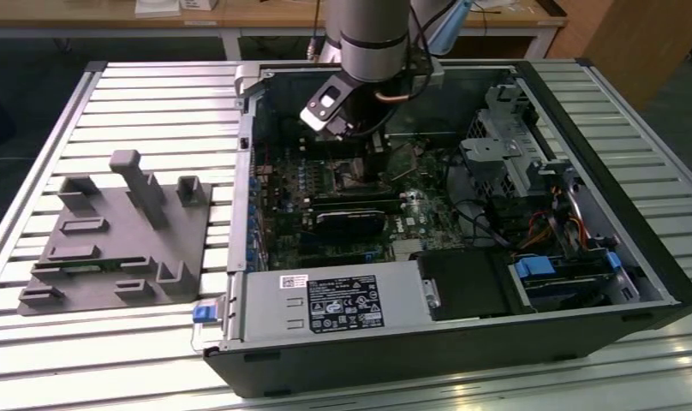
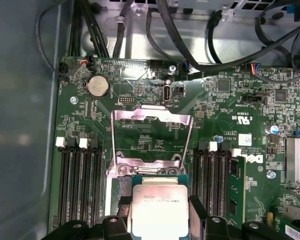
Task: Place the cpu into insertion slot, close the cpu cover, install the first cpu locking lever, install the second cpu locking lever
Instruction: 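Place the cpu into insertion slot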
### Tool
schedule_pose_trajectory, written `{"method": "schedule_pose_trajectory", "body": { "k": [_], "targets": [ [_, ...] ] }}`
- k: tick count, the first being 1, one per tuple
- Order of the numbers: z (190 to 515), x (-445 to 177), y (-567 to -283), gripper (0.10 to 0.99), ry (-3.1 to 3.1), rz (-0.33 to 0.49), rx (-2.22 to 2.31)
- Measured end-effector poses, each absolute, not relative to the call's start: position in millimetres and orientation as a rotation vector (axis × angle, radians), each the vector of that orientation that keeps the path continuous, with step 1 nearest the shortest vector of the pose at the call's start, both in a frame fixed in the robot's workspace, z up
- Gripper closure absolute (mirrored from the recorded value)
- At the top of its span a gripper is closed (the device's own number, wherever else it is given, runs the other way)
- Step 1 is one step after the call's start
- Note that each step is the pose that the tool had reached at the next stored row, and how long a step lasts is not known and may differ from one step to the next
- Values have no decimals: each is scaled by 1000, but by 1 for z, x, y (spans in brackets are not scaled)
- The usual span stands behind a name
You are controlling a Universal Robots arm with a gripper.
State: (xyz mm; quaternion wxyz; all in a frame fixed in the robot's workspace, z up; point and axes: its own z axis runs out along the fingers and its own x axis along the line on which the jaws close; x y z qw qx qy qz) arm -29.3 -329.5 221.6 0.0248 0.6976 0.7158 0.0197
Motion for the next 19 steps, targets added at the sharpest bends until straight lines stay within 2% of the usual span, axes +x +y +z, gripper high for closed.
{"method": "schedule_pose_trajectory", "body": {
  "k": [19],
  "targets": [
    [208,-46,-325,549,2184,117,2130]
  ]
}}
